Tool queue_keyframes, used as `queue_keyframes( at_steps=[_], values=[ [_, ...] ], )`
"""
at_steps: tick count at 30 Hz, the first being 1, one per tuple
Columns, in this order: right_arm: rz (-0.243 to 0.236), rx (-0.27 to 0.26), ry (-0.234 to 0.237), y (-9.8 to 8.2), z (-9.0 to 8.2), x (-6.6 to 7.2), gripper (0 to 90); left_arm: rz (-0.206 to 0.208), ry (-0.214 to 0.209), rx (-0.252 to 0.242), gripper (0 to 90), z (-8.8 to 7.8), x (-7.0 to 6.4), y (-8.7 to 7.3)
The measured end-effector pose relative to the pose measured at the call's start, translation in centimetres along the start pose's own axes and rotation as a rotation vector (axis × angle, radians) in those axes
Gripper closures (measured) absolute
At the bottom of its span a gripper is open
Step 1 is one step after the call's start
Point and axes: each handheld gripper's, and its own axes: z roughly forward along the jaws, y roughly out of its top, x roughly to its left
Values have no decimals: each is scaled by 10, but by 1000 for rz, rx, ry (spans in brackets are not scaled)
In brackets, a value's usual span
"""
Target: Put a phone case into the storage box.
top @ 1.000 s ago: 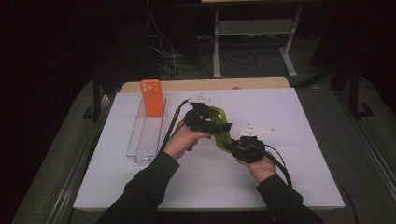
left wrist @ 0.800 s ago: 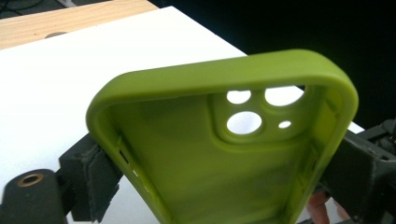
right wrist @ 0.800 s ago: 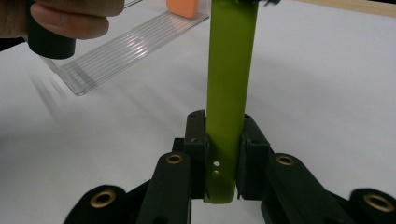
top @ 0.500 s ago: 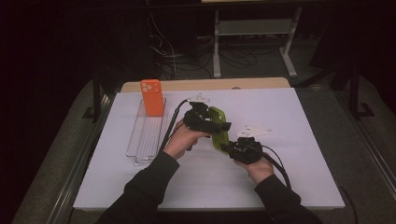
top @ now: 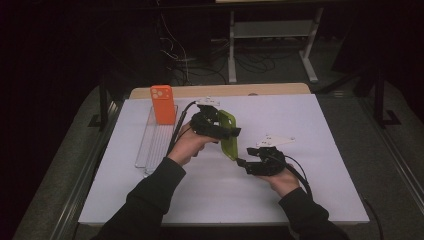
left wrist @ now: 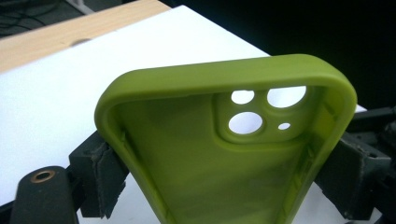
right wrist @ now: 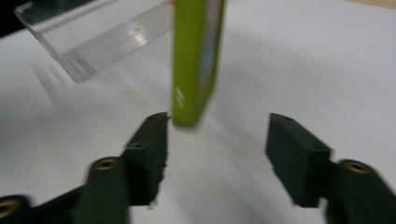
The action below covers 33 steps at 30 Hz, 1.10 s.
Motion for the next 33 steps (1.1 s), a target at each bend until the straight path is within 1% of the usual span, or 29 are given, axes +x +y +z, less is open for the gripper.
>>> queue_keyframes(
  at_steps=[1,2,4,5,6,7,8,9,10,11,12,16,17,18,19,21,22,23,24,26,28,29,33],
  values=[
    [-7,9,-13,-1,-2,-1,319,2,5,-3,135,-4,2,2],
    [-9,15,-19,-2,-3,-3,296,-4,20,-8,134,-9,4,4],
    [-23,38,-50,-7,-5,-5,196,8,38,-8,134,-17,9,8],
    [-34,44,-64,-9,-5,-6,161,1,51,-11,135,-23,13,11],
    [-45,63,-72,-12,-6,-8,129,3,61,-11,134,-27,15,12],
    [-39,65,-78,-14,-7,-8,118,2,75,-17,135,-32,19,14],
    [-45,69,-85,-17,-9,-10,112,5,88,-21,134,-37,23,17],
    [-34,69,-79,-19,-11,-11,77,3,104,-29,135,-42,26,19],
    [-46,74,-76,-22,-13,-13,24,4,122,-37,134,-49,30,21],
    [-33,77,-74,-24,-15,-14,0,2,134,-43,134,-54,34,23],
    [-37,84,-76,-26,-17,-16,0,10,149,-42,135,-59,39,25],
    [-53,90,-104,-33,-25,-21,0,4,203,-61,134,-77,53,30],
    [-49,83,-112,-34,-27,-22,0,-1,219,-65,134,-81,56,31],
    [-35,84,-110,-36,-29,-23,0,-7,235,-72,134,-84,60,32],
    [-32,82,-110,-37,-30,-25,0,-13,248,-71,134,-88,64,33],
    [-33,82,-116,-39,-32,-27,0,-10,288,-70,134,-97,73,34],
    [-31,84,-119,-40,-33,-28,0,-19,301,-80,134,-99,76,34],
    [-36,85,-122,-41,-33,-28,0,-19,321,-76,134,-102,80,34],
    [-37,83,-125,-41,-33,-29,0,-21,353,-70,134,-106,86,33],
    [-34,82,-125,-42,-33,-29,0,-27,385,-72,134,-111,94,33],
    [-38,80,-126,-42,-33,-29,0,-38,426,-66,134,-115,102,31],
    [-36,82,-124,-42,-32,-29,0,-43,453,-63,134,-116,108,29],
    [-29,86,-123,-42,-32,-28,0,-74,520,-43,133,-115,121,24]
  ],
)
